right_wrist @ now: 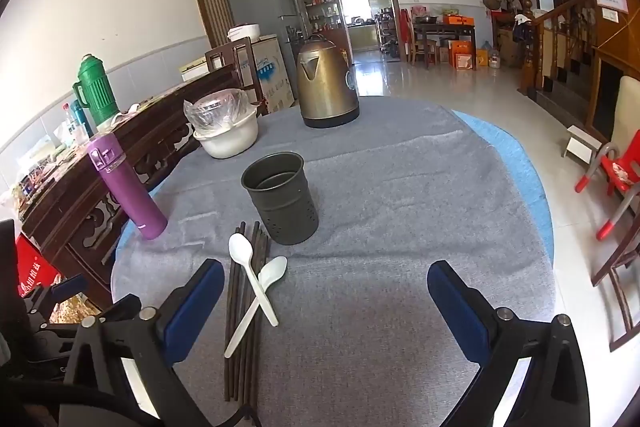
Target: Organize utensils
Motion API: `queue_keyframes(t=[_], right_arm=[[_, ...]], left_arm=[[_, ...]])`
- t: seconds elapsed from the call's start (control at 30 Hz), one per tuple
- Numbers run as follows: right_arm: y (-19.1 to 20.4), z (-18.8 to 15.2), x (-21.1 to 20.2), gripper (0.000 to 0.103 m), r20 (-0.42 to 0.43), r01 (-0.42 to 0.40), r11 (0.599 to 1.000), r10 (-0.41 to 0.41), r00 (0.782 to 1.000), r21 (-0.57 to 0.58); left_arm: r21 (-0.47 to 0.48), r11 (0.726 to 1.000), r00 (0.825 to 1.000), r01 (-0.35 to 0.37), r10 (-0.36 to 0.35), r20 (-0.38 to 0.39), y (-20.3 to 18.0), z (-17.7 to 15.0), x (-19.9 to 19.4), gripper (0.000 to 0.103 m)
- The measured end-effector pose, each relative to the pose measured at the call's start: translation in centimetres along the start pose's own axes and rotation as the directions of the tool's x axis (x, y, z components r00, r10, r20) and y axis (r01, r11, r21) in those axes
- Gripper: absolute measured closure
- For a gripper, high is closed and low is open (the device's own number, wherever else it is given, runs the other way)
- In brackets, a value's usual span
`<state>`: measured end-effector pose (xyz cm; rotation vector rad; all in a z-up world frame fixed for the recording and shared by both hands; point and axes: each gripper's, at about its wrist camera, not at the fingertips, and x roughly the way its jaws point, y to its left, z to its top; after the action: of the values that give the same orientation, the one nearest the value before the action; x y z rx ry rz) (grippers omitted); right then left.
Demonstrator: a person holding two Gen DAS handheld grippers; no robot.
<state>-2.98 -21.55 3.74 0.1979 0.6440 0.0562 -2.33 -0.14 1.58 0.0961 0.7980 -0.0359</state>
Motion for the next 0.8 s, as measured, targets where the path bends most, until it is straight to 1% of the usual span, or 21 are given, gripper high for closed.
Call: queue_keyframes(t=[0.17,0.37,0.63,0.77,0.8], right_arm=[[0.3,-0.3,0.0,0.0,0.006,0.001,1.0,-0.001,1.0,-0.011],[0.3,0.3,0.3,0.0,-0.014,-0.004,1.0,0.004,1.0,-0.003],[1.0,0.0,0.7,0.0,-0.035,-0.014,1.0,0.014,0.999,-0.007],[1.5,0.0,1.0,0.0,-0.038,-0.005,1.0,0.004,0.999,-0.031],[1.5,0.0,1.1,0.0,-0.052,0.001,0.999,-0.003,0.999,-0.035]], left_arm=[[0.001,1.0,1.0,0.005,-0.005,0.003,-0.1,0.3,0.0,0.0],[-0.004,1.0,1.0,0.005,-0.005,-0.002,0.0,0.1,0.3,0.0],[-0.016,1.0,1.0,0.007,-0.007,-0.009,0.4,0.2,0.6,0.0],[-0.018,1.0,1.0,0.009,-0.009,-0.009,0.5,0.2,0.7,0.0],[-0.018,1.0,1.0,0.009,-0.009,-0.009,0.5,0.2,0.8,0.0]])
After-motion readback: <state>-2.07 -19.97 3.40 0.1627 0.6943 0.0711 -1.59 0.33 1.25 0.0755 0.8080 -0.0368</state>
